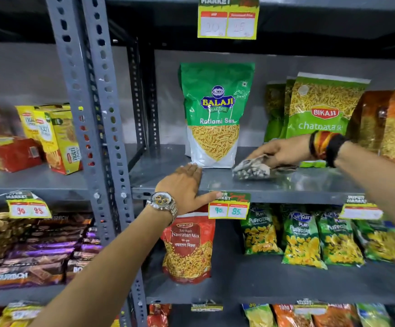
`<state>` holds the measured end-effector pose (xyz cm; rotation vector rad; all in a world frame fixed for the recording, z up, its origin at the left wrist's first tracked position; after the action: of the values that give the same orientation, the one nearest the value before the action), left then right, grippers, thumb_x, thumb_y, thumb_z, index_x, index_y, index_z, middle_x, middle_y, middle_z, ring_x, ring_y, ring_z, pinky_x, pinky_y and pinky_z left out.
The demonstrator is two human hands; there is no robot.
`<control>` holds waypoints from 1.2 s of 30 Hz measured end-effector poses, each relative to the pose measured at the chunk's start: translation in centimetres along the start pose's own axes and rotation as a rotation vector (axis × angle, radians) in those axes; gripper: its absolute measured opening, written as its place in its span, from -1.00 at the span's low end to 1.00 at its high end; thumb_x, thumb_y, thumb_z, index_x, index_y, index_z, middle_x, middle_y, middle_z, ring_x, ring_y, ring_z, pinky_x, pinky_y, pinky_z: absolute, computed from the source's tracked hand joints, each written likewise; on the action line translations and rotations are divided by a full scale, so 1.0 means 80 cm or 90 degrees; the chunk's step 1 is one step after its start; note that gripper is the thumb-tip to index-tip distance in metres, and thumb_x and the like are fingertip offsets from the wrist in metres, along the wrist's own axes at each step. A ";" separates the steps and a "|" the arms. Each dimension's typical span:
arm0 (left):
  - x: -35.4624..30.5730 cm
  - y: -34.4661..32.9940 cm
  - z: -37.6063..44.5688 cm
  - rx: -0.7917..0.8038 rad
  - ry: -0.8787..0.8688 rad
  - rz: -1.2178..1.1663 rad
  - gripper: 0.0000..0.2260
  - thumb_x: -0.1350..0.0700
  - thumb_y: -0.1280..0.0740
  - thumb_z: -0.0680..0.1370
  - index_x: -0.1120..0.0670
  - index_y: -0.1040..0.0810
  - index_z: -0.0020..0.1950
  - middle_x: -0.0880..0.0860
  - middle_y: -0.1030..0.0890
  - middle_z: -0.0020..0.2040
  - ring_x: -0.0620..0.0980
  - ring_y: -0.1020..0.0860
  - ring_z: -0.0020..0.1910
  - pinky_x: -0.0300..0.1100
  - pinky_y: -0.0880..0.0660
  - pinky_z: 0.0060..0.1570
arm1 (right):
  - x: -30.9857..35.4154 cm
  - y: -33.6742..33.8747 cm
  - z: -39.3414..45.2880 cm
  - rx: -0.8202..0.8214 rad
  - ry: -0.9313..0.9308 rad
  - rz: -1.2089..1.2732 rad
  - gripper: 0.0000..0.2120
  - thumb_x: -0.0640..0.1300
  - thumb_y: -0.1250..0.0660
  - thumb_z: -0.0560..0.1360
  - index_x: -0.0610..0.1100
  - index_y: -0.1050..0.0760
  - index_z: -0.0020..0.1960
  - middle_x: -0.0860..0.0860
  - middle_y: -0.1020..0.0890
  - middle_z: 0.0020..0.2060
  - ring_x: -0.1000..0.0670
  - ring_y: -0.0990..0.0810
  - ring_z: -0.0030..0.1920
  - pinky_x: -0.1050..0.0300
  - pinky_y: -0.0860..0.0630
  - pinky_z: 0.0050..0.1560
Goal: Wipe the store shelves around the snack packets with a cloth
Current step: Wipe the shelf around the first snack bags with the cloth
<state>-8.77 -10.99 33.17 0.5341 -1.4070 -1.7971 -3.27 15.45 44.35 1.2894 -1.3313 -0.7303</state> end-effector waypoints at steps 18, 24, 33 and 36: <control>-0.024 0.015 0.010 -0.062 -0.131 -0.047 -0.31 -0.35 0.03 0.61 0.02 -0.17 0.63 0.08 -0.30 0.59 0.08 -0.29 0.55 0.07 -0.28 0.50 | -0.072 -0.010 -0.076 -0.342 0.038 0.164 -0.63 -0.36 -0.15 0.60 -0.02 -0.43 0.30 0.19 -0.56 -0.39 0.29 -0.46 -0.49 0.41 -0.33 -0.42; -0.048 0.006 0.032 -0.027 -0.217 -0.011 -0.35 -0.27 0.09 0.67 0.12 -0.30 0.58 0.15 -0.40 0.53 0.11 -0.37 0.50 0.09 -0.36 0.45 | -0.093 0.005 0.059 -0.451 -0.056 0.048 -0.67 -0.12 -0.23 0.55 0.04 -0.44 0.31 -0.05 -0.62 0.21 -0.13 -0.56 0.23 0.05 -0.46 0.26; -0.044 -0.003 0.033 -0.048 -0.180 0.020 -0.28 -0.34 0.08 0.65 0.15 -0.25 0.59 0.14 -0.36 0.55 0.09 -0.37 0.51 -0.02 -0.15 0.49 | -0.122 0.045 0.191 -0.380 -0.069 0.032 -0.61 -0.16 -0.40 0.43 -0.10 -0.51 0.26 -0.14 -0.62 0.21 -0.20 -0.58 0.21 0.02 -0.49 0.20; -0.043 -0.005 0.032 -0.054 -0.167 0.031 -0.29 -0.34 0.06 0.65 0.14 -0.23 0.60 0.12 -0.35 0.55 0.08 -0.37 0.51 0.00 -0.16 0.48 | -0.142 0.049 0.227 -0.331 -0.099 0.018 -0.57 -0.14 -0.42 0.44 -0.07 -0.49 0.30 -0.13 -0.58 0.27 -0.20 -0.55 0.26 0.00 -0.47 0.29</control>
<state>-8.63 -6.68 33.08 0.2226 -1.4950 -1.9302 -23.53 22.57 40.94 0.8077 -1.1720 -1.0889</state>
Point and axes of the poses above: each hand's wrist, its own z-axis towards the middle knuckle, its own y-axis out of the back of the hand, x = y × z, the point moved 2 cm from there along z, towards the middle knuckle
